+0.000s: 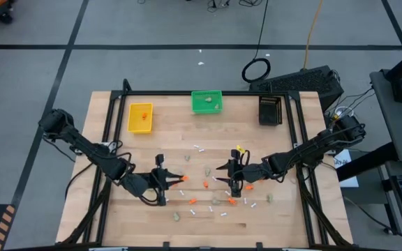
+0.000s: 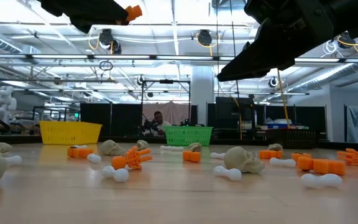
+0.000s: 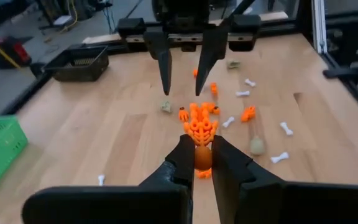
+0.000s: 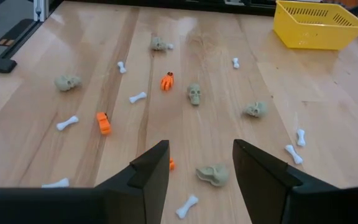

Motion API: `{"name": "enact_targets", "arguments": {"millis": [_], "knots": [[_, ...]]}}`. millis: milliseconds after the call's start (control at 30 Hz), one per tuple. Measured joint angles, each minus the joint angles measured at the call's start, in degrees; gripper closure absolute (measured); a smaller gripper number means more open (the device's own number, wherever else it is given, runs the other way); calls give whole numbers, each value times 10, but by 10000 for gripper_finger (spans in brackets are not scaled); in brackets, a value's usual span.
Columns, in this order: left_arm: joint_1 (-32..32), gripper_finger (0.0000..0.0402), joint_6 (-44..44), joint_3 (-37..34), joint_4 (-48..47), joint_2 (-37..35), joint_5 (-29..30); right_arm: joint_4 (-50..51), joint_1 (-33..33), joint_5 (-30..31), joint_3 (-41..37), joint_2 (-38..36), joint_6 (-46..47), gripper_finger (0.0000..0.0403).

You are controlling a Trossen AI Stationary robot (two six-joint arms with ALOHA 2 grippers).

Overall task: Sort Halloween decoration
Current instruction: Put the orange skeleton toy into the yellow bin

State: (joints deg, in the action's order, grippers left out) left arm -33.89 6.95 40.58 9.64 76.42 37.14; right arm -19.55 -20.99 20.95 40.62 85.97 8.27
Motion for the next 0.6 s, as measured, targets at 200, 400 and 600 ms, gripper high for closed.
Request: {"name": "enact_targets", "arguments": {"millis": [200, 400, 600], "knots": [[0, 372, -142, 0, 1, 0, -18, 0, 0, 0, 0, 0, -1, 241], [0, 372, -336, 0, 3, 0, -18, 0, 0, 0, 0, 0, -5, 241], [0, 372, -463, 0, 3, 0, -13, 0, 0, 0, 0, 0, -5, 241]]}}
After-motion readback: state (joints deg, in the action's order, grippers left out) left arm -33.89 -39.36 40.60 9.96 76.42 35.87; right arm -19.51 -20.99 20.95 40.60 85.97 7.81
